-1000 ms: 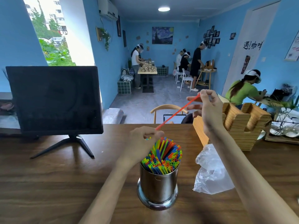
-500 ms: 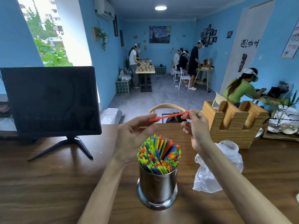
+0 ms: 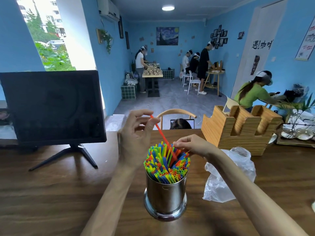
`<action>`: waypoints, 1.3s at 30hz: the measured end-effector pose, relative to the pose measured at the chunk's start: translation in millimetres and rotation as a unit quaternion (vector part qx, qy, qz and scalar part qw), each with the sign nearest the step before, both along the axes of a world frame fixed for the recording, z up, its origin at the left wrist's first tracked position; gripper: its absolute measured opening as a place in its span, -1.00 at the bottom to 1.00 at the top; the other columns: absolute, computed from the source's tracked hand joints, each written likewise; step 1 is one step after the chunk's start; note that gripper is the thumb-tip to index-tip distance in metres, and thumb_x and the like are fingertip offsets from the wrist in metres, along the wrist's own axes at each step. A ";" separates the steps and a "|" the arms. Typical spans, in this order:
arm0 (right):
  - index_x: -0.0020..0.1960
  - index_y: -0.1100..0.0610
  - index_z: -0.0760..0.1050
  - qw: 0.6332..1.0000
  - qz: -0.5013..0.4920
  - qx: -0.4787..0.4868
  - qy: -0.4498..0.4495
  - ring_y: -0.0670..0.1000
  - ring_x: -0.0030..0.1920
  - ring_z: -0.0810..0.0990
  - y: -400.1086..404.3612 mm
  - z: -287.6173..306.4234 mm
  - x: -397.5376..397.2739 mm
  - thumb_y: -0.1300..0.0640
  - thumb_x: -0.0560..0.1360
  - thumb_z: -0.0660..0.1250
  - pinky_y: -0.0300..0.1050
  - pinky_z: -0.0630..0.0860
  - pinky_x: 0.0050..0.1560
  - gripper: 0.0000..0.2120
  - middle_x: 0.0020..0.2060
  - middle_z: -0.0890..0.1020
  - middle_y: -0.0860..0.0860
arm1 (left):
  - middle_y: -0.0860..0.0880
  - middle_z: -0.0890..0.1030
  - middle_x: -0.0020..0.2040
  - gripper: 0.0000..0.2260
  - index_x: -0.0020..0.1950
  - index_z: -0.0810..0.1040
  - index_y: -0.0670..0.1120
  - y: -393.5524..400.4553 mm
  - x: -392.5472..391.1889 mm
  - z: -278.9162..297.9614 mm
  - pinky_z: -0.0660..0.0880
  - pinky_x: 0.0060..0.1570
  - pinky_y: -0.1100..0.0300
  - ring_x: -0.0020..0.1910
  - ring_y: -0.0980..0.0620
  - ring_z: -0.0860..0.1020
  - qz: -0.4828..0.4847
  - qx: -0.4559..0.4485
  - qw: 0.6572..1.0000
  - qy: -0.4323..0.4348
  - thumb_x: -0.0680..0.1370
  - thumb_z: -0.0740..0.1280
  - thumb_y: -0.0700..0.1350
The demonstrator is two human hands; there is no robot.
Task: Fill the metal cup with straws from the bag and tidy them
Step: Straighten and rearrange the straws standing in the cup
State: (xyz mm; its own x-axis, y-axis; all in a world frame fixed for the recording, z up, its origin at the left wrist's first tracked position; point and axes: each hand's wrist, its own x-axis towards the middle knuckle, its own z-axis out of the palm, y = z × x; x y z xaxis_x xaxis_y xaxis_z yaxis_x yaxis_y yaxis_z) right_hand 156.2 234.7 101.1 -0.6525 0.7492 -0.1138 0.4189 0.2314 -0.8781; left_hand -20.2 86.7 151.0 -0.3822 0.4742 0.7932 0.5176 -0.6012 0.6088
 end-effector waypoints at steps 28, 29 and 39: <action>-0.10 0.05 0.43 0.865 -0.207 0.214 0.405 0.00 -0.50 0.56 -16.8 101.7 0.7 0.13 0.69 0.16 -0.30 0.32 -0.54 -0.80 -0.19 0.73 0.09 | 0.30 0.68 0.10 -0.78 0.28 0.64 0.16 29.2 -18.7 -43.5 0.46 0.09 0.47 0.14 0.32 0.61 -0.124 -0.299 0.945 0.036 0.63 0.39 0.01; -0.10 0.05 0.42 0.863 -0.202 0.198 0.418 0.00 -0.51 0.56 -17.1 101.2 0.8 0.12 0.69 0.16 -0.30 0.30 -0.55 -0.80 -0.19 0.74 0.09 | 0.26 0.71 0.06 -0.83 0.21 0.68 0.10 28.6 -16.8 -41.7 0.47 0.06 0.47 0.10 0.31 0.63 -0.124 -0.287 0.950 0.029 0.65 0.37 -0.03; -0.05 0.08 0.43 0.913 -0.218 0.080 0.335 0.00 -0.48 0.52 -14.4 49.1 0.0 0.06 0.73 0.10 -0.25 0.29 -0.53 -0.77 -0.19 0.71 0.06 | -0.10 0.76 -0.07 -0.78 0.07 0.72 -0.05 4.3 -20.2 -11.0 0.60 -0.13 0.31 -0.12 0.05 0.72 -0.186 -0.123 0.945 -0.241 0.43 0.47 -0.10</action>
State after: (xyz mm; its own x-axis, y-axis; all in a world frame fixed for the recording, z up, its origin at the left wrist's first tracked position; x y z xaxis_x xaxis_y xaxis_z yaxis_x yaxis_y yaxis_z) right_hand 156.2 220.4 150.1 -0.1715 0.9263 0.3355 -0.1162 0.3192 -0.9405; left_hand -40.5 91.0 140.0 -0.4410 0.7944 0.4178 -0.0736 -0.4959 0.8652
